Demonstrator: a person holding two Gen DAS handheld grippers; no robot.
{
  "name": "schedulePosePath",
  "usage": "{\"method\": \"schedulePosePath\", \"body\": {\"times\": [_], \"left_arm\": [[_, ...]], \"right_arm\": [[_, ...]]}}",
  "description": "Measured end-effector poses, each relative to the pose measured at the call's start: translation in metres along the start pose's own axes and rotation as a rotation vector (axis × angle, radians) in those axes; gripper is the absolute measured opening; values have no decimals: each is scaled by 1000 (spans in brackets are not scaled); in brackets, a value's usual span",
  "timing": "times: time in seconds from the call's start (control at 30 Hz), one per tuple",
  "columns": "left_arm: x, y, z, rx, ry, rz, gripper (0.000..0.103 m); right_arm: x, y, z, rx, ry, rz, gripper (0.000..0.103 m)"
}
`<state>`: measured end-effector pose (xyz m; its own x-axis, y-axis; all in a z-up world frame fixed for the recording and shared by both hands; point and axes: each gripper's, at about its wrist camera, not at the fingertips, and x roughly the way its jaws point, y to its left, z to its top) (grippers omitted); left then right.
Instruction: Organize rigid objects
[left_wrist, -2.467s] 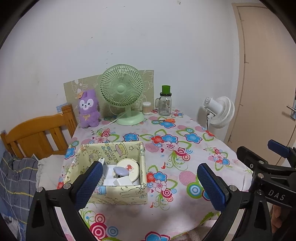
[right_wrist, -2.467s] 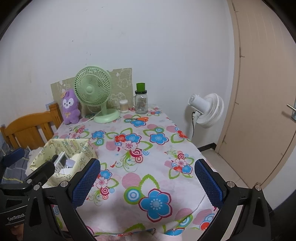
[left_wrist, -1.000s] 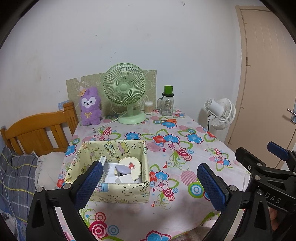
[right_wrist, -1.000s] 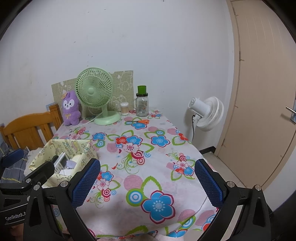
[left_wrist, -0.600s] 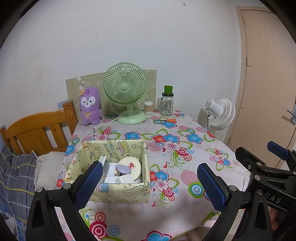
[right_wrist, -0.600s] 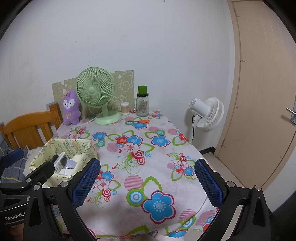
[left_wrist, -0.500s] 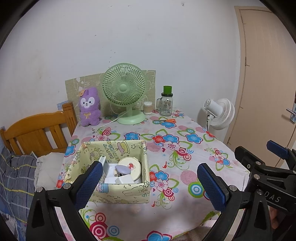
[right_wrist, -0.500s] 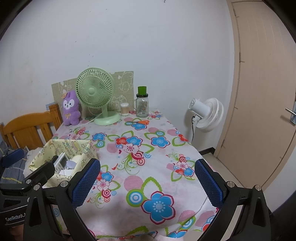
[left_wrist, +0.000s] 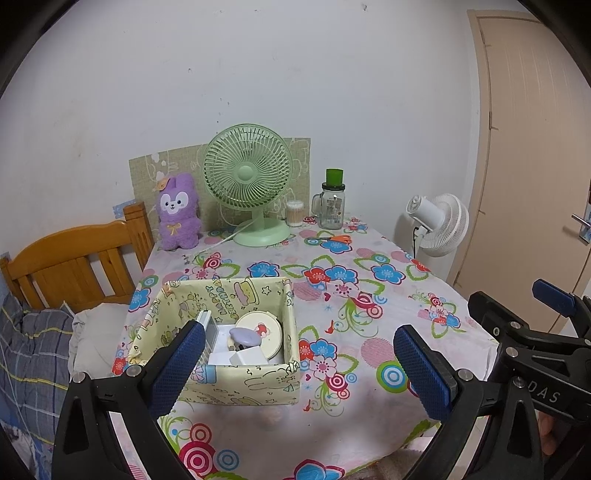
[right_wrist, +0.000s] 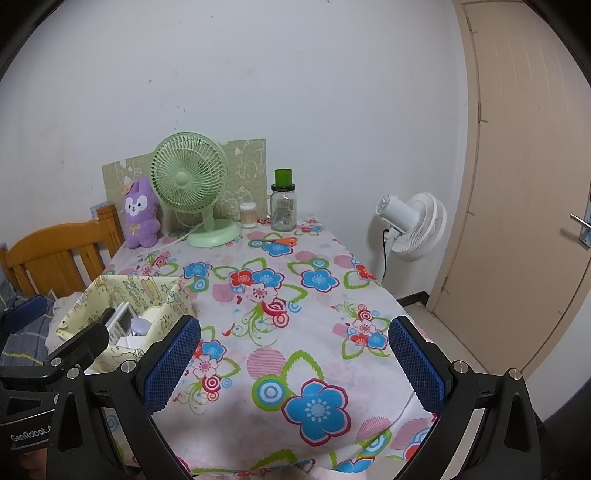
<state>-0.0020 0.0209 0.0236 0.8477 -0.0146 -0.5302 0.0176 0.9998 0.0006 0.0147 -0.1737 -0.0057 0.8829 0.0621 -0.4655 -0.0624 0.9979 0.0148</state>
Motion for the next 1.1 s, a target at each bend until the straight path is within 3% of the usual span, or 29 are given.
{"method": "schedulePosePath", "body": {"times": [1.1], "left_arm": [[4,-1,-1,2,6,1,103]], "right_arm": [[1,2,1,-15,-2,-2,103]]}}
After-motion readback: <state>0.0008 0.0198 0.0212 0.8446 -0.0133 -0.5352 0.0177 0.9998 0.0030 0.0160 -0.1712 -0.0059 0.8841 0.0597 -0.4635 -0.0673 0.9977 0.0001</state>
